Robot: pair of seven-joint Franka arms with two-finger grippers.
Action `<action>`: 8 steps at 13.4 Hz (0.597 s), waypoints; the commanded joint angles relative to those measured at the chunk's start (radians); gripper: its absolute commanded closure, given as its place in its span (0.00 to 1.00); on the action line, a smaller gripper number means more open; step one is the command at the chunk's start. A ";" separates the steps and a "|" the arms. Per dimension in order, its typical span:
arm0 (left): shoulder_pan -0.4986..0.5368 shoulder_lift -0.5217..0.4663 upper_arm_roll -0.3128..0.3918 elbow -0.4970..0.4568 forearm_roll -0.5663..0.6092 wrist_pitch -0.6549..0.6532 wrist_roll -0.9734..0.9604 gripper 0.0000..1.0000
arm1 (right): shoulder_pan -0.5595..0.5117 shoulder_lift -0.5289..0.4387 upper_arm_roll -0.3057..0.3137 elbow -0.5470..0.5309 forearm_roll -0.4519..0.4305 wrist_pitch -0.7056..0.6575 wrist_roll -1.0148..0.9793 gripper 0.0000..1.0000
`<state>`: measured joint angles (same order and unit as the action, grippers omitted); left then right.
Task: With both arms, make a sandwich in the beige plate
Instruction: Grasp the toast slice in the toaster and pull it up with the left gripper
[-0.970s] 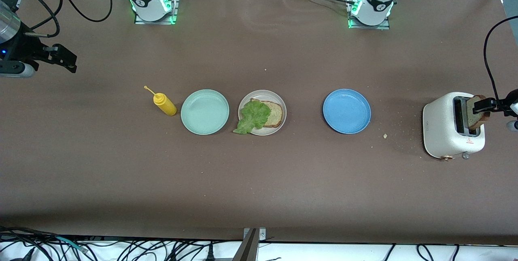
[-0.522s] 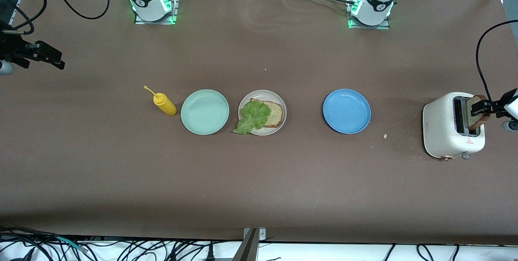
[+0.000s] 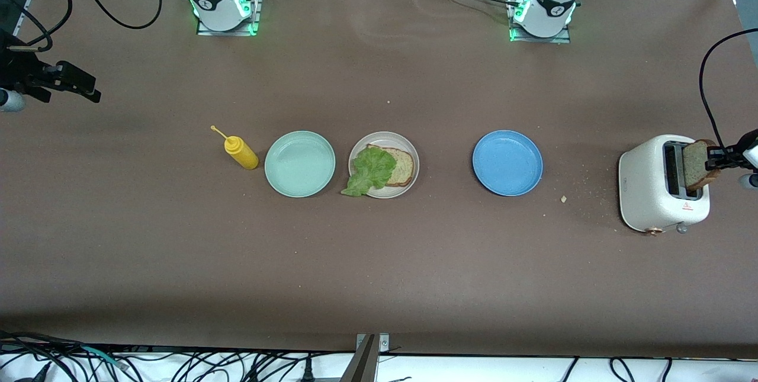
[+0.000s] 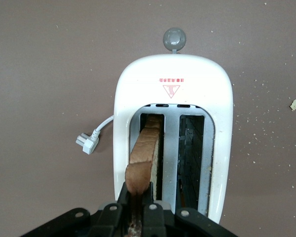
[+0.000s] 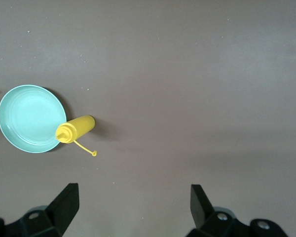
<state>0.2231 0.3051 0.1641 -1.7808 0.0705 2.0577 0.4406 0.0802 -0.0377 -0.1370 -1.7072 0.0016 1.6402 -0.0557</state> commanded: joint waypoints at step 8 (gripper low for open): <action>-0.002 -0.029 -0.018 0.164 0.031 -0.155 0.069 1.00 | -0.010 0.035 -0.003 0.034 -0.049 -0.006 -0.013 0.00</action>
<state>0.2228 0.2838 0.1547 -1.6877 0.0705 1.9804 0.4920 0.0793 -0.0171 -0.1434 -1.7015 -0.0419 1.6422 -0.0557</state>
